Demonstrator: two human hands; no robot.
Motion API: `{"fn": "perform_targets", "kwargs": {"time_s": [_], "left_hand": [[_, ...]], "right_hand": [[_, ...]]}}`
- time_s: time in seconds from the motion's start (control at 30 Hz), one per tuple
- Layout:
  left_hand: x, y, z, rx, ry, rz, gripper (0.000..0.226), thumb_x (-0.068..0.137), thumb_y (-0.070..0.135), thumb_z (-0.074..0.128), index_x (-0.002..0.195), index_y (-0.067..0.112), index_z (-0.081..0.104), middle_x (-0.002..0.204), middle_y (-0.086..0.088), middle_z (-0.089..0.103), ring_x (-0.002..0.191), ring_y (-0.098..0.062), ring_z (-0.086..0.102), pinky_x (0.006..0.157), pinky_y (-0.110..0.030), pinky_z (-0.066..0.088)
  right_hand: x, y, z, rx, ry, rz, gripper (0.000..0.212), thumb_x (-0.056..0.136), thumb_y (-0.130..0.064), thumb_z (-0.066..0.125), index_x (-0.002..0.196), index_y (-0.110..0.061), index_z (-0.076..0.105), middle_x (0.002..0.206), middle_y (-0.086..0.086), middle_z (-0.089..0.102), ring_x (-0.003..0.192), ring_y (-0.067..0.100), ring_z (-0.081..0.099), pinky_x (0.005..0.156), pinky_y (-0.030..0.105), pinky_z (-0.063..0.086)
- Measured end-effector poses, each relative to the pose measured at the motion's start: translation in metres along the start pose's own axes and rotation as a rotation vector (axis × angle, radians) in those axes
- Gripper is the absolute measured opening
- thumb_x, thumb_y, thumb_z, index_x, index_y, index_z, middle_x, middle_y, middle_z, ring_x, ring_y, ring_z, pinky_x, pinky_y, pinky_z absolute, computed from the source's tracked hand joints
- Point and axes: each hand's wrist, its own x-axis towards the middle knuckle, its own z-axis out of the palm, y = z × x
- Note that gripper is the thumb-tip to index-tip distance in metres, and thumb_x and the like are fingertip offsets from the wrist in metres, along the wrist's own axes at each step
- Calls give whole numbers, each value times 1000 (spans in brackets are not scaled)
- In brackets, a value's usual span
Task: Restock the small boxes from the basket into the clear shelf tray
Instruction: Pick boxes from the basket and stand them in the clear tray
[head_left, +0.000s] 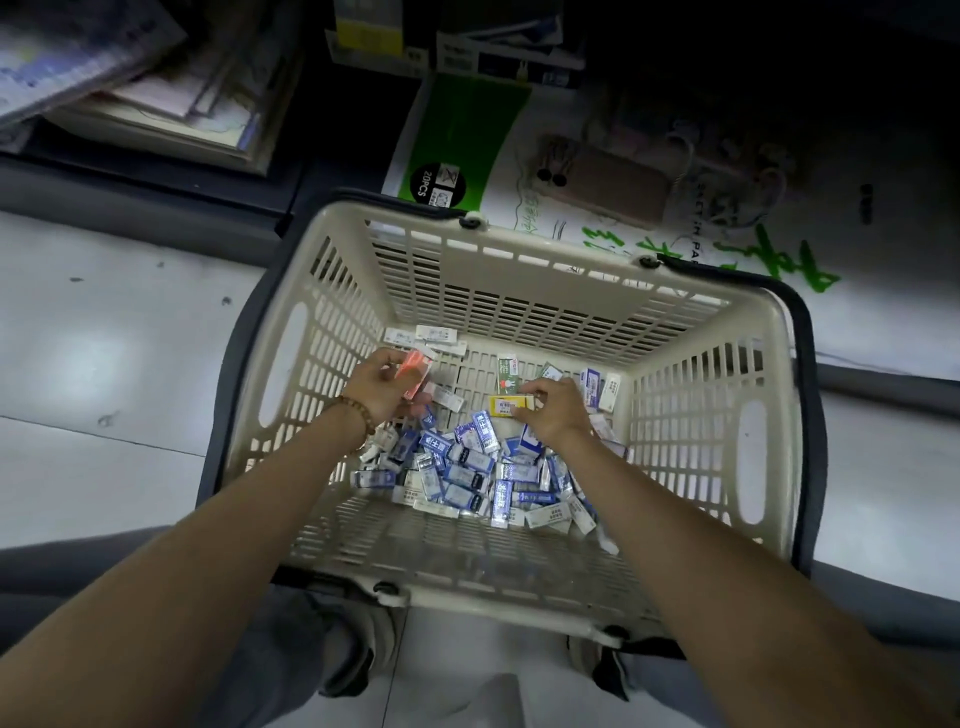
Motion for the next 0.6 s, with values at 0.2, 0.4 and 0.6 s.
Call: {"fn": "perform_targets", "kwargs": {"time_s": [0.2, 0.4, 0.6], "left_hand": [[-3, 12, -11, 135, 64, 55, 25, 84, 11, 64, 106, 7, 53, 83, -9, 63, 64, -14, 59, 48, -14, 50], [-8, 23, -13, 154, 79, 241, 19, 81, 27, 69, 97, 15, 67, 78, 8, 63, 65, -1, 55, 49, -3, 42], [-11, 21, 4, 123, -164, 67, 30, 88, 36, 56, 91, 7, 64, 93, -11, 70, 69, -11, 68, 56, -17, 54]], "right_hand": [[-1, 1, -9, 212, 27, 55, 21, 80, -10, 73, 96, 0, 65, 96, 9, 60, 83, 19, 58, 81, 34, 51], [-15, -28, -63, 628, -75, -67, 28, 88, -7, 61, 117, -7, 62, 72, -2, 69, 53, 0, 61, 50, 11, 49], [-29, -68, -74, 537, -338, -206, 7, 83, -9, 67, 89, -12, 66, 79, 1, 70, 61, 3, 65, 62, 12, 54]]}}
